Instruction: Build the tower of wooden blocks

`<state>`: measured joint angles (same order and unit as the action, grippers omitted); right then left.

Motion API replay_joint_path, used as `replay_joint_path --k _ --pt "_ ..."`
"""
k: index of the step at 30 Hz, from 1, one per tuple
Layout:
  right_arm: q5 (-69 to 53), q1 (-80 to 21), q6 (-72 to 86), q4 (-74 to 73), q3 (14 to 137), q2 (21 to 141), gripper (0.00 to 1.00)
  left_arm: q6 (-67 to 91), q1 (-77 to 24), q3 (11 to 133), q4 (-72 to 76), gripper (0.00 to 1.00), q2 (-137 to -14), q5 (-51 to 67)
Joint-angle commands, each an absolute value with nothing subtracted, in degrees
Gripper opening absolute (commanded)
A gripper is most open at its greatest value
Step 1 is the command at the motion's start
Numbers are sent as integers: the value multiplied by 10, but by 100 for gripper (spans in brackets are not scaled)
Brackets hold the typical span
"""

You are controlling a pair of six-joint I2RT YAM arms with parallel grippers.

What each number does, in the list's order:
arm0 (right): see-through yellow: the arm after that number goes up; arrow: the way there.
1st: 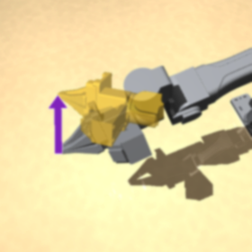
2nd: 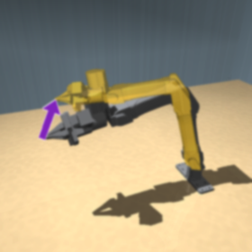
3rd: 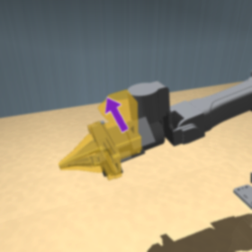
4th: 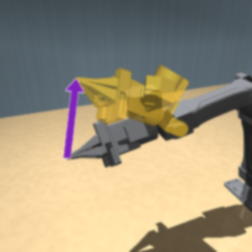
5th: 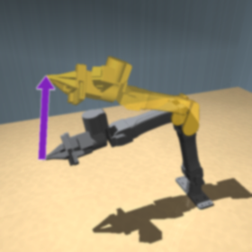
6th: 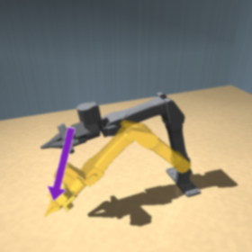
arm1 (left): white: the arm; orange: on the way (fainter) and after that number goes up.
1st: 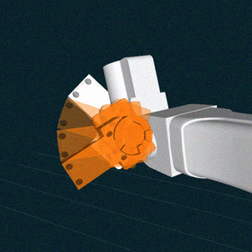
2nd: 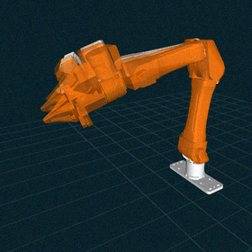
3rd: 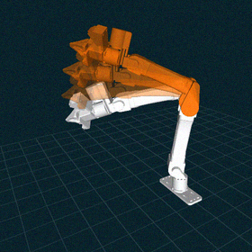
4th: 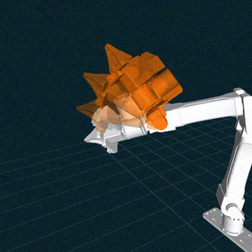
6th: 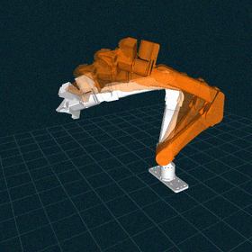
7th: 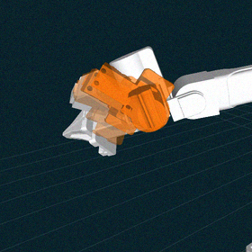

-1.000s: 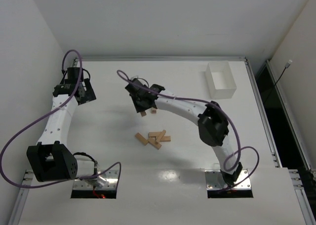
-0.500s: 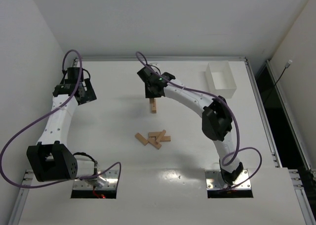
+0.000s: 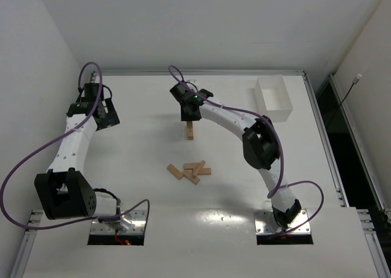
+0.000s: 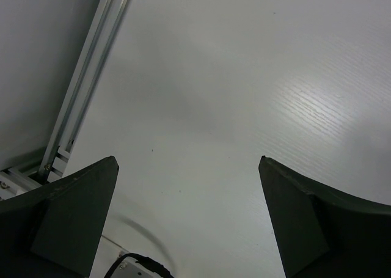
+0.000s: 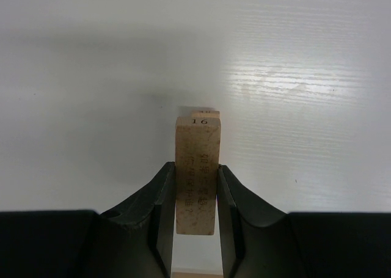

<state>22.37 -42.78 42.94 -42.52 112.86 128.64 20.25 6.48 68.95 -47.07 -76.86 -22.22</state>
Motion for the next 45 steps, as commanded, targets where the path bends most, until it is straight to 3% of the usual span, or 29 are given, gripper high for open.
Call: replay_joint_path --k 1,45 --pt "219 -428 440 -420 1154 1305 0 212 76 714 -460 99 -769 -217" --pt "169 -407 440 -410 1126 1354 0 212 76 724 -449 99 -812 -201"
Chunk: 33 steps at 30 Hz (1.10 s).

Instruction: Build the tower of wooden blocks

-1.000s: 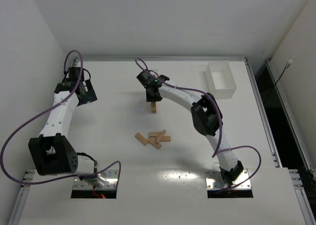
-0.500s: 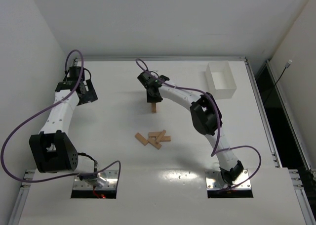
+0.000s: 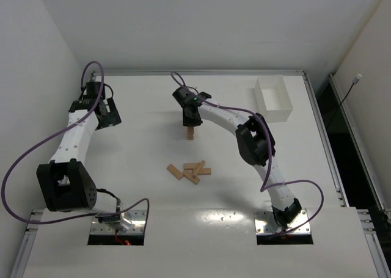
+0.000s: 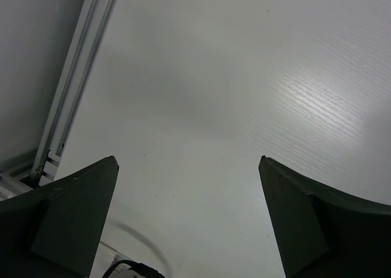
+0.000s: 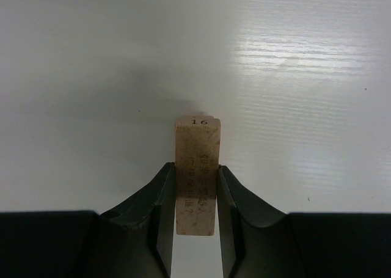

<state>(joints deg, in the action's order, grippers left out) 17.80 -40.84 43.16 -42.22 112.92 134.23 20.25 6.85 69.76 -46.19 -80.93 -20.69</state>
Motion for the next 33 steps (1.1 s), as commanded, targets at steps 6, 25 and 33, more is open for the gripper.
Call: replay_joint_path --k 6,25,33 --pt "163 -407 440 -404 1121 1354 0 212 76 724 -449 99 -812 -201" --pt "151 -407 440 -404 1115 1359 49 212 76 724 -449 99 -812 -196" --pt "146 -413 408 -393 1115 1346 79 212 76 724 -449 99 -812 -196"
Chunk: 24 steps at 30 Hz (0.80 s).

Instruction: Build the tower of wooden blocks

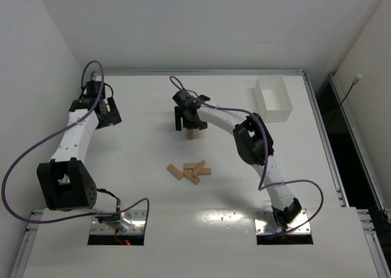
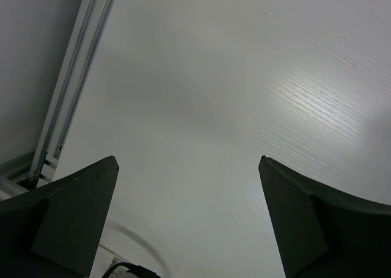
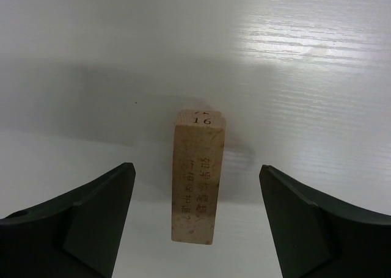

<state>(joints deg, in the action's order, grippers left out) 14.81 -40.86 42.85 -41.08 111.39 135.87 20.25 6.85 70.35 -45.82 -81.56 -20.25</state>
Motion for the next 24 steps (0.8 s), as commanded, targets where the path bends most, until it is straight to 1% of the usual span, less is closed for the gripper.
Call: replay_joint_path --k 1,3,6,7,9,14,15,16,17,18,20,21,22,23,24 --pt "139 -413 397 -385 1108 1340 81 212 76 724 -449 99 -812 -196" --pt "125 -421 370 -379 1101 1316 87 212 76 719 -449 99 -807 -196" --pt "113 -431 303 -343 1052 1275 93 212 76 713 -449 99 -802 -182" --pt "97 -432 278 -318 1016 1238 95 212 76 713 -449 99 -795 -182" --pt "79 -437 253 -296 979 1201 99 212 76 706 -444 99 -788 -177" --pt "52 -471 146 -225 826 1060 100 207 76 685 -444 99 -756 -166" --pt "35 -471 125 -216 804 1013 100 200 76 685 -444 99 -749 -158" --pt "-1 -479 100 -216 770 994 100 189 76 675 -444 99 -742 -135" --pt "-1 -489 75 -216 756 978 100 179 76 670 -444 99 -732 -111" --pt "-53 -490 54 -225 731 954 99 143 76 650 -444 99 -706 -43" --pt "-59 -490 16 -242 706 939 99 91 71 623 -453 99 -673 43" --pt "-68 -476 5 -256 681 933 99 58 53 598 -460 99 -657 84" --pt "-92 -466 -9 -262 667 926 97 42 32 598 -462 97 -625 84" --pt "-92 -446 -32 -267 655 912 97 13 16 610 -462 97 -616 130" --pt "-81 -436 -45 -272 628 904 97 -9 0 626 -474 97 -616 147"
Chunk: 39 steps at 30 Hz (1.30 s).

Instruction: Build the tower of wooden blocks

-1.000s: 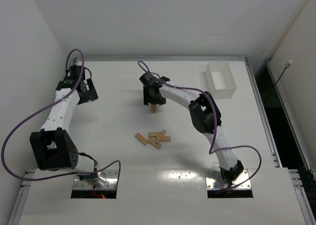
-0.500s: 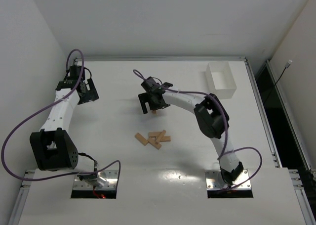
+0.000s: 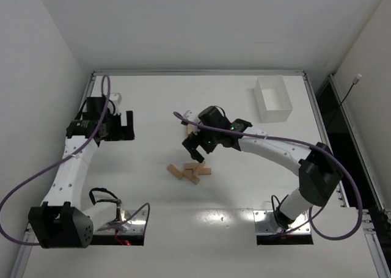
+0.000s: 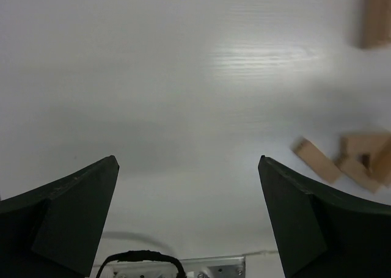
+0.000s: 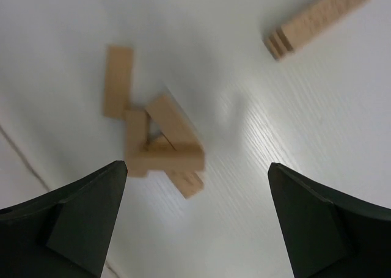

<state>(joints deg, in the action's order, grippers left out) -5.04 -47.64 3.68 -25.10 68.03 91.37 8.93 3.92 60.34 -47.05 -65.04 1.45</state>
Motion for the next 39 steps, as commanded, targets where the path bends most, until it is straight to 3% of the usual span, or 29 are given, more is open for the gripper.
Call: replay_joint_path --k 1,6,11,16,21,27,33,39 --pt "-44 -426 -54 -272 616 897 97 -19 -36 635 -491 97 -616 148" --pt "-24 -293 -91 -308 577 853 97 -153 -119 688 -596 92 -721 187" --pt "-9 -92 -122 -344 591 821 97 -306 -247 713 -662 88 -772 182" --pt "-22 50 -129 -377 614 791 97 -398 -335 673 -637 80 -786 158" --pt "-62 116 -123 -402 620 766 97 -495 -401 600 -543 75 -766 113" --pt "-122 177 -117 -446 631 752 96 -598 -401 531 -449 72 -772 142" --pt "-153 219 -117 -467 636 747 96 -606 -395 573 -416 72 -866 169" --pt "-172 236 -117 -474 642 747 96 -593 -400 594 -367 82 -920 162"
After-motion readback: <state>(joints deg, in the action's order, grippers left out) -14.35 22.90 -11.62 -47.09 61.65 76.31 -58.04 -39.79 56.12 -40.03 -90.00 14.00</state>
